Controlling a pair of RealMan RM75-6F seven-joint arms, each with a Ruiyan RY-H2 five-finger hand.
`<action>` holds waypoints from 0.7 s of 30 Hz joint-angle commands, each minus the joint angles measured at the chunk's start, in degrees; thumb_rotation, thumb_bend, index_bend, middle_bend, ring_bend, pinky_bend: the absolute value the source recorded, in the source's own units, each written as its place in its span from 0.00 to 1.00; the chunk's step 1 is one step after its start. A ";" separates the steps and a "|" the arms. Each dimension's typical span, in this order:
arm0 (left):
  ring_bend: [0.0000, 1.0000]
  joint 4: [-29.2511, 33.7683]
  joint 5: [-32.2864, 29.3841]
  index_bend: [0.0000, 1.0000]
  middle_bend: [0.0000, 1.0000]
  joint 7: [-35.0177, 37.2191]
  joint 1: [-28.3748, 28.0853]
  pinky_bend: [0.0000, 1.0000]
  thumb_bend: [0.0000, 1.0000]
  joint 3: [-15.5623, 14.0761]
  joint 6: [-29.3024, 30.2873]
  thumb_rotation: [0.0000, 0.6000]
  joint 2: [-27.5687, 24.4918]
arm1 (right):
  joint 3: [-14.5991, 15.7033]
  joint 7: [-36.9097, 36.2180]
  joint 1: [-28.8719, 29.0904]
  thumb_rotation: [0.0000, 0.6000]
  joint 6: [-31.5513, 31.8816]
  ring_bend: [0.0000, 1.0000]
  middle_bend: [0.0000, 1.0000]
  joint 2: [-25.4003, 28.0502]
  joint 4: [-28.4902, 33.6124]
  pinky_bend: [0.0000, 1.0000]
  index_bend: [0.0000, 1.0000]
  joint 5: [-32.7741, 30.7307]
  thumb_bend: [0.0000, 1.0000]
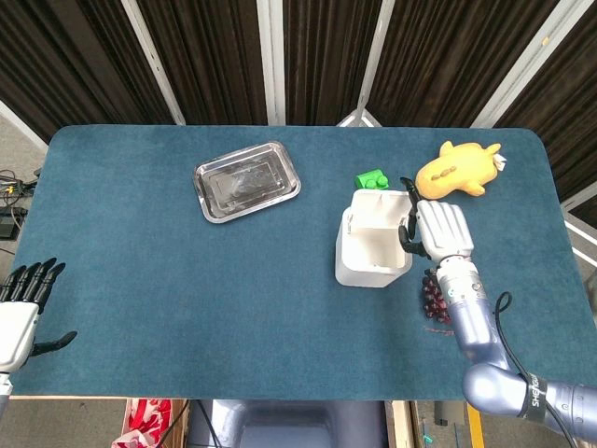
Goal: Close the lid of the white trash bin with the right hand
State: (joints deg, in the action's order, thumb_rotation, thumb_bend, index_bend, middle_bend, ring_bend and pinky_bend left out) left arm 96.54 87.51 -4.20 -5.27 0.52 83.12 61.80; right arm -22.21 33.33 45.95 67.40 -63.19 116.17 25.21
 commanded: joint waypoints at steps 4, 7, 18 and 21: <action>0.00 0.11 -0.17 0.00 0.00 0.38 0.04 0.00 0.00 -0.06 -0.04 1.00 -0.14 | 0.50 0.76 1.05 1.00 0.98 0.75 0.69 0.18 1.20 0.75 0.16 -1.75 0.58; 0.00 0.11 0.11 0.00 0.00 0.26 0.07 0.00 0.00 -0.12 0.18 1.00 -0.15 | 0.81 1.03 1.37 1.00 1.03 0.75 0.69 0.77 2.27 0.75 0.22 -2.88 0.58; 0.00 0.28 0.80 0.00 0.00 -0.47 0.27 0.00 0.00 -0.37 0.85 1.00 -0.02 | 3.66 1.09 0.69 1.00 1.34 0.75 0.69 3.50 7.65 0.75 0.26 -1.86 0.58; 0.00 0.34 0.91 0.00 0.00 -0.69 0.35 0.00 0.00 -0.46 0.98 1.00 0.01 | 4.74 0.69 0.01 1.00 1.34 0.75 0.69 4.35 9.83 0.75 0.26 -0.70 0.58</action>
State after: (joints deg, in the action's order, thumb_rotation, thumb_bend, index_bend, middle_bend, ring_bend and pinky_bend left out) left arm 96.88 88.42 -4.88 -4.92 0.06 84.09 61.80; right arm -18.08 34.30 46.38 68.74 -59.36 125.07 23.88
